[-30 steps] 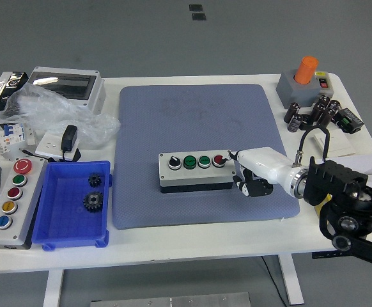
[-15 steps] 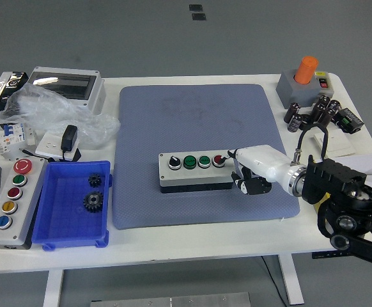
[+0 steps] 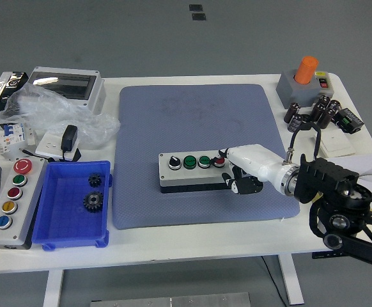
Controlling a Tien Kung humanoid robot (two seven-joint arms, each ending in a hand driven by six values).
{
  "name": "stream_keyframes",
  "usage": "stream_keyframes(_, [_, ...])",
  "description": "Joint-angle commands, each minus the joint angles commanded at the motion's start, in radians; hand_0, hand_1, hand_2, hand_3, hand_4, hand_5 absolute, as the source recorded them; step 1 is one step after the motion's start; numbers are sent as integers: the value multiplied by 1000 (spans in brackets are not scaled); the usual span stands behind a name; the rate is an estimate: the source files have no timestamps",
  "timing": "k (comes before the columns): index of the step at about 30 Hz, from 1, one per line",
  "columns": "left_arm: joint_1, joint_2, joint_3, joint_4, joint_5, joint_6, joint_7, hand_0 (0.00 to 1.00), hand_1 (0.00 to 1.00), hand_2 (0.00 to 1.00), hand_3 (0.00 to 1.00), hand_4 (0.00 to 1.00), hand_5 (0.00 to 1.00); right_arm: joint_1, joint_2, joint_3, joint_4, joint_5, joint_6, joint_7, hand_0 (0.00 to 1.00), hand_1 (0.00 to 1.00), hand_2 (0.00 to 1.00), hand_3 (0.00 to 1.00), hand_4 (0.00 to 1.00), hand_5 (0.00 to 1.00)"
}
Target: Pick up the button,place it on the desk,press the button,press the button
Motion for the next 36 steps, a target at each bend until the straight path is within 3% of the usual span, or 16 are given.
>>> stream_keyframes(16, [-1,0,0,0,3,-3,1,671,704,633,638,589,379,14,31,9,0,21,-10,1,419,381,235,772,357,2])
stream_keyframes(24, [-3,1,0,0,5,-4,2,671,705,632,638,588,378,11,26,19,0,21,-25,-2,410,380,233,773,356,2])
stream_keyframes(25, [-3,1,0,0,5,-4,3,671,704,632,638,589,378,10,26,21,-1,21,-28,-3,405,376,231,878,362,2])
stream_keyframes(36, [-3,-1,-5,-1,11,-5,3,671,704,633,638,590,377,-2,18,45,-33,19,-42,-16,400,375,230,942,364,2])
